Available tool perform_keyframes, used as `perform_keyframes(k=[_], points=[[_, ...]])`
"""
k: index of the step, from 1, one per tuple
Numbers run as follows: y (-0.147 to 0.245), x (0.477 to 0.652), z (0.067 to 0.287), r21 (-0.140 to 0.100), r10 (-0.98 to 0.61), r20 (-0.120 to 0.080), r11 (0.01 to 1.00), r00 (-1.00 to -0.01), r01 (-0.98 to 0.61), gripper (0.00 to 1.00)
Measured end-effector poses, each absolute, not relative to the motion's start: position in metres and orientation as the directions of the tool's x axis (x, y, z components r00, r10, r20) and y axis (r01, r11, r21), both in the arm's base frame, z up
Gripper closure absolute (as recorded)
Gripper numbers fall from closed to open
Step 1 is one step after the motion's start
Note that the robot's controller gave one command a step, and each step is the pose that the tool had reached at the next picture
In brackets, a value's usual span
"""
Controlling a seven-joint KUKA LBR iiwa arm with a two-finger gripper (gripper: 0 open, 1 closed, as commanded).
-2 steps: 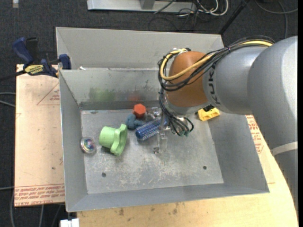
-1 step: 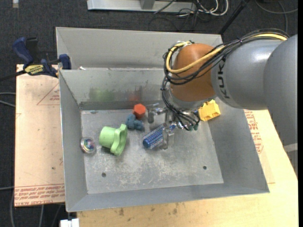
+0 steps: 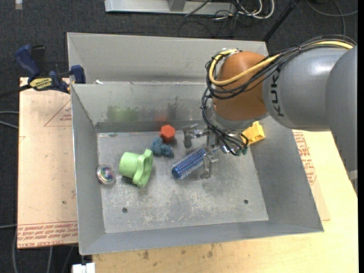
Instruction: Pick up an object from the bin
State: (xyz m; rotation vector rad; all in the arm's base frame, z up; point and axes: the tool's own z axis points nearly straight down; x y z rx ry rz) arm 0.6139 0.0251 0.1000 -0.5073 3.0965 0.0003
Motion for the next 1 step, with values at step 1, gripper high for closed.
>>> perform_keyframes(k=[1], points=[[0.0234, 0.6148, 0.0681, 0.002, -0.307, 0.0, 0.952, -0.952, -0.307, 0.0]])
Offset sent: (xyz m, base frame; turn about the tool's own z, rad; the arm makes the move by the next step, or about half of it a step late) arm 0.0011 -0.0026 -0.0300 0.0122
